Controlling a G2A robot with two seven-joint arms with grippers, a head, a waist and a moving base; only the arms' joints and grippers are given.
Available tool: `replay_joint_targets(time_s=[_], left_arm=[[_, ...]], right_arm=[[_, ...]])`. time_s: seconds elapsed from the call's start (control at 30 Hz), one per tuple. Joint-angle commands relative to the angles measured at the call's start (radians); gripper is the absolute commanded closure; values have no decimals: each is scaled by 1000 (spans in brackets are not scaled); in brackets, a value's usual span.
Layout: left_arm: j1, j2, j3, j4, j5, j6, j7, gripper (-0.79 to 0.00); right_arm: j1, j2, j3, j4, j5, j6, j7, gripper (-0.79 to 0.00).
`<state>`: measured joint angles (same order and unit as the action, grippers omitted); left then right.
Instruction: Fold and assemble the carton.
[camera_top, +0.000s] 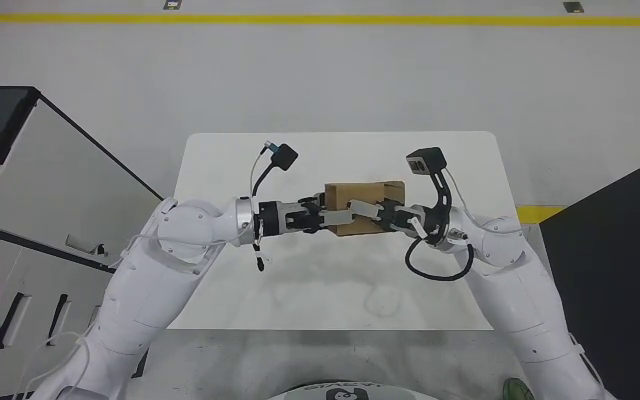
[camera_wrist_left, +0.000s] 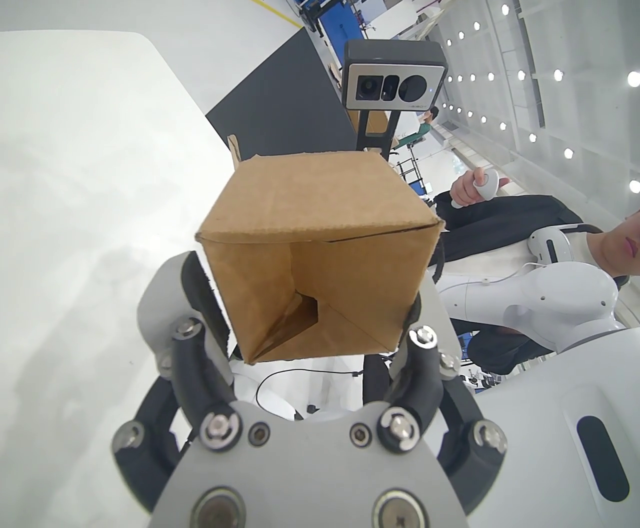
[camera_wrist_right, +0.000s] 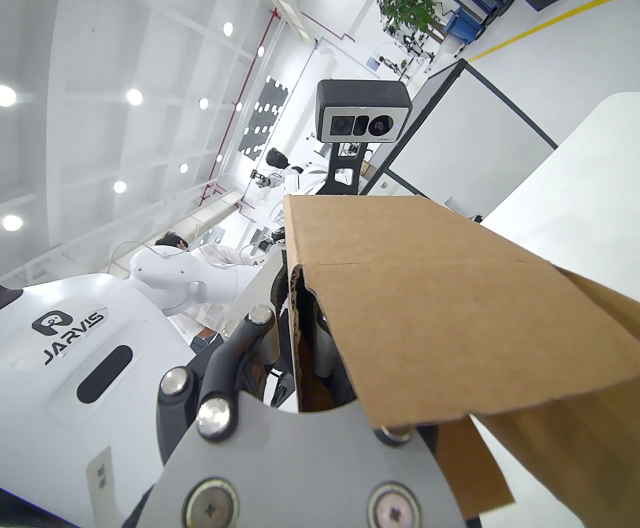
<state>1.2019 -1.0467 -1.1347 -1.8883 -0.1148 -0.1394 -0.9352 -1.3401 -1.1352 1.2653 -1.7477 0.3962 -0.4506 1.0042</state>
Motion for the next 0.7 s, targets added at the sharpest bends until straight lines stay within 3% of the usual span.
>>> replay_joint_targets(time_s=[0.0,0.27,0.53,0.6,0.67], left_arm=[[1,0,-1,-1,0,0,0,-471],[4,2,-3,-3,-2,0,-4,-388],[5,4,-5,-2,-4,-1,-4,-357],[7,4,-6,0,-4,-2,-5,-345],[7,4,-7,1,-4,-2,-4,-336]], right_arm=[[0,1,-1,-1,-1,1,-1,0],[-2,3,-4,-3,-7,-2,-14,0],[-6,6,-5,-6,-14,4,-28,0],[-6,7,-5,-8,-13,5,-30,-314],[-7,8,-4,-9,-13,6,-32,-397]])
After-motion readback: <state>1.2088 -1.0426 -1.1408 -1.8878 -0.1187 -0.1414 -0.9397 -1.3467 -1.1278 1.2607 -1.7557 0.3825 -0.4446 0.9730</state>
